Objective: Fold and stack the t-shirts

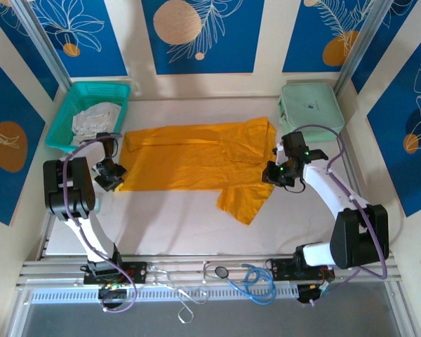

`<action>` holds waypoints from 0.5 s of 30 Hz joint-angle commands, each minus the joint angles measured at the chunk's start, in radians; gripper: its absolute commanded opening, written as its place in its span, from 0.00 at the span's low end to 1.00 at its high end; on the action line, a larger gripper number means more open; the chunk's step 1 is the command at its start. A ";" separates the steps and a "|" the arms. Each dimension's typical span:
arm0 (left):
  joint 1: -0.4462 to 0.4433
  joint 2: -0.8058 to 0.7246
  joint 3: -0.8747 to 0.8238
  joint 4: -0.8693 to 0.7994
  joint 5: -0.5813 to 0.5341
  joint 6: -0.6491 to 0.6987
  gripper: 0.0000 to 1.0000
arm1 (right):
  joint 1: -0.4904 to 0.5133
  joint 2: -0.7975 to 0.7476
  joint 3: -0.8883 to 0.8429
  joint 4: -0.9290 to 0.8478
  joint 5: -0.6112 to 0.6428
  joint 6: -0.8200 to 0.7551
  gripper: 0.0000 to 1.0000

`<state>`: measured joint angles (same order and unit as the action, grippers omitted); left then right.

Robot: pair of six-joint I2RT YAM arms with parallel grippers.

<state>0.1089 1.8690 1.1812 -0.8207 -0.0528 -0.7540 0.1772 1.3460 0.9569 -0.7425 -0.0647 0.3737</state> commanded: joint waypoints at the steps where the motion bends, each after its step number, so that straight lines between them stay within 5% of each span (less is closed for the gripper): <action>1: -0.038 0.079 -0.032 0.380 0.053 0.019 0.00 | 0.041 -0.088 -0.013 0.013 -0.020 -0.016 0.26; 9: -0.072 -0.063 -0.098 0.391 0.072 0.056 0.00 | 0.140 -0.347 0.076 0.063 -0.028 -0.095 0.31; 15: -0.074 -0.128 -0.108 0.376 0.085 0.103 0.00 | 0.162 -0.501 0.129 0.077 -0.216 -0.353 0.61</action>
<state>0.0559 1.7679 1.0779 -0.5949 -0.0437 -0.6918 0.3264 0.8719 1.0542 -0.6586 -0.1444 0.1967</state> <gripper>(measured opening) 0.056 0.587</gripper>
